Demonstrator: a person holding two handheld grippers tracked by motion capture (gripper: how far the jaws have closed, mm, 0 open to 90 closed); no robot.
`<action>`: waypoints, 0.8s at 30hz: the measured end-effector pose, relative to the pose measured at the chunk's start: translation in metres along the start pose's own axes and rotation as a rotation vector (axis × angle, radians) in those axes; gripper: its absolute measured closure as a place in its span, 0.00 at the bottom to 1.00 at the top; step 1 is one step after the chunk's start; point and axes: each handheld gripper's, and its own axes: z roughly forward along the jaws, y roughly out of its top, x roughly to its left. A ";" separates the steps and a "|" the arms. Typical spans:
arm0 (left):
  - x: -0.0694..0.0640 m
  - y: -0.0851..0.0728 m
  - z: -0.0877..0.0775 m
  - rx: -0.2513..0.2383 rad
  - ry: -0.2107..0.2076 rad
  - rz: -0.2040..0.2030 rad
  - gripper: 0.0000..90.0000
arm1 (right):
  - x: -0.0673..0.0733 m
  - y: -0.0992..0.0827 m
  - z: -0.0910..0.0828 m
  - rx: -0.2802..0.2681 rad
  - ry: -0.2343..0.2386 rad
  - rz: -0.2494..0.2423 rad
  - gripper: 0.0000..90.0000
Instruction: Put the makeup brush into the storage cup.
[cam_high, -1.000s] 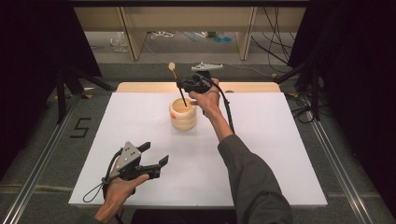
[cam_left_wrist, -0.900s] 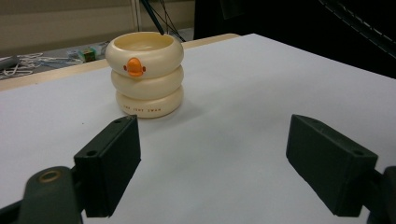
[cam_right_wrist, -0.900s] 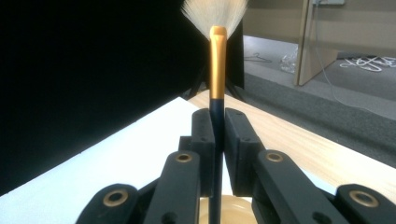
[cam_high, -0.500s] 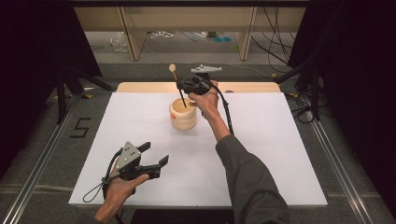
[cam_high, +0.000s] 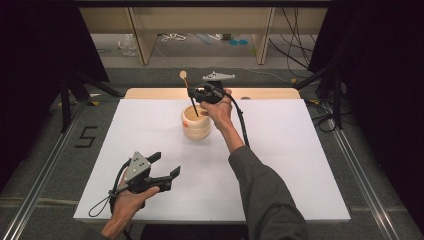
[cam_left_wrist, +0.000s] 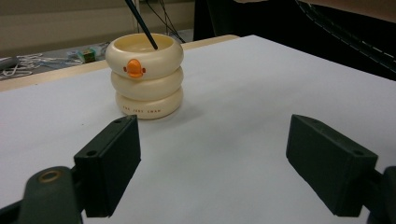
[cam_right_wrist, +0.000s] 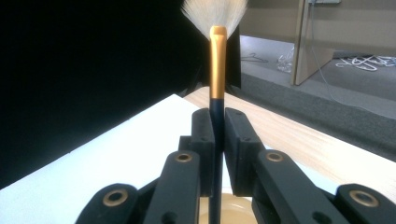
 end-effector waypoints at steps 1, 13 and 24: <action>0.000 0.000 0.000 0.000 0.000 -0.002 0.19 | 0.000 -0.001 0.001 0.001 -0.004 -0.014 0.93; 0.000 0.000 0.000 0.000 -0.001 0.000 0.19 | -0.001 -0.015 0.001 0.002 -0.010 0.015 0.93; -0.001 0.000 0.000 0.000 0.000 -0.004 0.19 | -0.002 -0.021 -0.001 0.000 -0.014 0.012 0.93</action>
